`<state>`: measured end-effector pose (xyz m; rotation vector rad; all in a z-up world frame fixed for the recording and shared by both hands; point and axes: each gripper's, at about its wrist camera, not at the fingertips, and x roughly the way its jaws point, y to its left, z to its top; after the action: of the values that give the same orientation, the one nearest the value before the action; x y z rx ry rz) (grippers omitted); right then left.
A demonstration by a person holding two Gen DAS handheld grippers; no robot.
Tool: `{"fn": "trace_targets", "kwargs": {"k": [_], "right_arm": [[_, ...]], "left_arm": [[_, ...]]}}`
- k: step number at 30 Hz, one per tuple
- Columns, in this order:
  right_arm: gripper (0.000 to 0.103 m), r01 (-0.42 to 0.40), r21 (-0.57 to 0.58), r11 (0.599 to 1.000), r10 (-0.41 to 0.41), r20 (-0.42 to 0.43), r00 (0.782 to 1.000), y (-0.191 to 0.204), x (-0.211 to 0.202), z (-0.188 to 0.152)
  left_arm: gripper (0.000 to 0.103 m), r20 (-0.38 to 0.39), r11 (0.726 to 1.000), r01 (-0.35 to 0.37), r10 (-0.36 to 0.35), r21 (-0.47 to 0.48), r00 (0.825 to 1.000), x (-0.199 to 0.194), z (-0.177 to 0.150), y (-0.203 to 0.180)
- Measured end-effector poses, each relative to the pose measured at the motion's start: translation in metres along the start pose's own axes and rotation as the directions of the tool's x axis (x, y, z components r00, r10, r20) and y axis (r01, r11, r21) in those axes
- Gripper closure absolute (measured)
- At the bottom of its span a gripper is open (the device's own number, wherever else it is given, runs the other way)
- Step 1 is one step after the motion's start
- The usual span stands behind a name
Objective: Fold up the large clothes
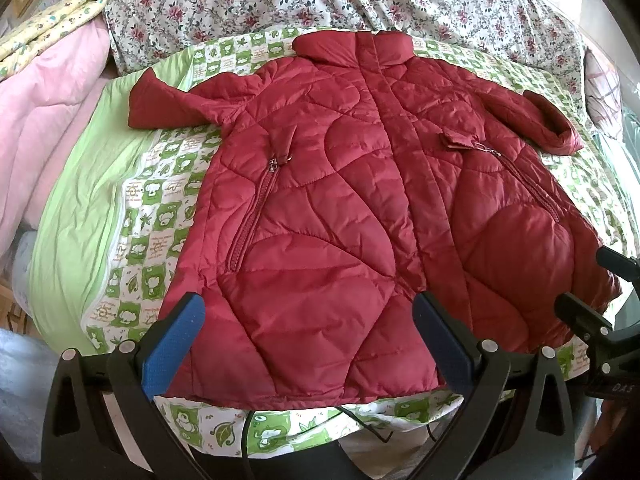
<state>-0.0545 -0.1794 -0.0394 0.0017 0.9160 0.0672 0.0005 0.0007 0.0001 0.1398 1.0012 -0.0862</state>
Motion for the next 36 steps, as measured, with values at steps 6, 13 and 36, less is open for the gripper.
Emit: {"fn": "trace_targets", "kwargs": {"k": [6, 13, 36], "right_arm": [[0.000, -0.003, -0.002, 1.000, 0.003, 0.003, 1.000, 0.003, -0.004, 0.002], [0.000, -0.007, -0.001, 1.000, 0.007, -0.004, 1.000, -0.001, -0.003, 0.003], [0.000, -0.034, 0.035, 0.999, 0.034, -0.022, 0.999, -0.011, 0.008, 0.007]], "left_arm": [[0.000, 0.001, 1.000, 0.004, -0.004, -0.002, 1.000, 0.000, 0.000, 0.001], [0.000, 0.002, 1.000, 0.001, -0.001, -0.002, 1.000, 0.001, 0.005, -0.005], [0.000, -0.074, 0.999, 0.049, -0.050, -0.016, 0.996, 0.021, 0.007, 0.005]]}}
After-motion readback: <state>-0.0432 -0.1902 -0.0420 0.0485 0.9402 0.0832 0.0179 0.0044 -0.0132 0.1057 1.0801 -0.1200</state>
